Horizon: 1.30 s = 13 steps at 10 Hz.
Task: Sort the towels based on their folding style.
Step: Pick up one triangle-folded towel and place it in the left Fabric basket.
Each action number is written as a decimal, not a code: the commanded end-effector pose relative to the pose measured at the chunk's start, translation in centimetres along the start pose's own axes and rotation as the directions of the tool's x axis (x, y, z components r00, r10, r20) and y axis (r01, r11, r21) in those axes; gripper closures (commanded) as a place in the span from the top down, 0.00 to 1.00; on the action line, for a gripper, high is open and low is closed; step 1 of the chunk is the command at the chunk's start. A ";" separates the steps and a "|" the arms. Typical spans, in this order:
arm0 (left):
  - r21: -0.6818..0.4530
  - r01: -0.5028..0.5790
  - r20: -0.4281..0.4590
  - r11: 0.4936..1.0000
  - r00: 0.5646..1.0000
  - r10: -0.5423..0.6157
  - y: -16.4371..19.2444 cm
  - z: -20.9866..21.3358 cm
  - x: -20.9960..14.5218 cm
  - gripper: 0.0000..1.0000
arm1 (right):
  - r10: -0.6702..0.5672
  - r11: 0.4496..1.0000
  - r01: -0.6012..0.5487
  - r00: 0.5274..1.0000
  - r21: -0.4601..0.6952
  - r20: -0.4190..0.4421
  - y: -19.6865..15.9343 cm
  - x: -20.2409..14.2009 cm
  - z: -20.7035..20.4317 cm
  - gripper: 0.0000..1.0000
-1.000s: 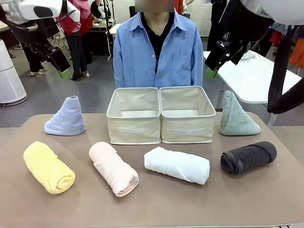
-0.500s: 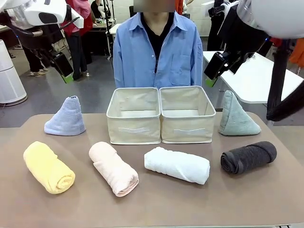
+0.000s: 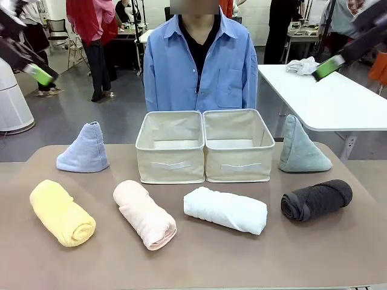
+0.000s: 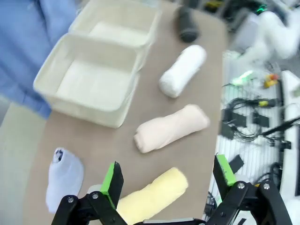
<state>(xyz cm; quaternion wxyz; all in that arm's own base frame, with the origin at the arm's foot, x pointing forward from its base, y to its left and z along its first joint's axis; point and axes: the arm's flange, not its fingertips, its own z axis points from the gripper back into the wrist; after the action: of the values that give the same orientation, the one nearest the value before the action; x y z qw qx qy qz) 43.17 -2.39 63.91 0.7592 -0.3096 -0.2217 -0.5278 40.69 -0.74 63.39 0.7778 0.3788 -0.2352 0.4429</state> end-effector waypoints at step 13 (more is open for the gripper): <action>0.171 -0.216 0.339 0.961 0.929 0.148 3.8 10.9 -15.0 1.00 | -0.140 0.983 0.166 0.957 -0.083 0.253 -3.7 -10.7 8.4 1.00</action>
<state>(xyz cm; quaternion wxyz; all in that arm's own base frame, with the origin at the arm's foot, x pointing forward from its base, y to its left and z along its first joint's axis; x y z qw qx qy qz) 41.87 17.15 60.97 0.7734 -0.3384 -0.3758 -0.3822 38.69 -14.53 60.16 0.7863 0.4182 -0.3259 0.3172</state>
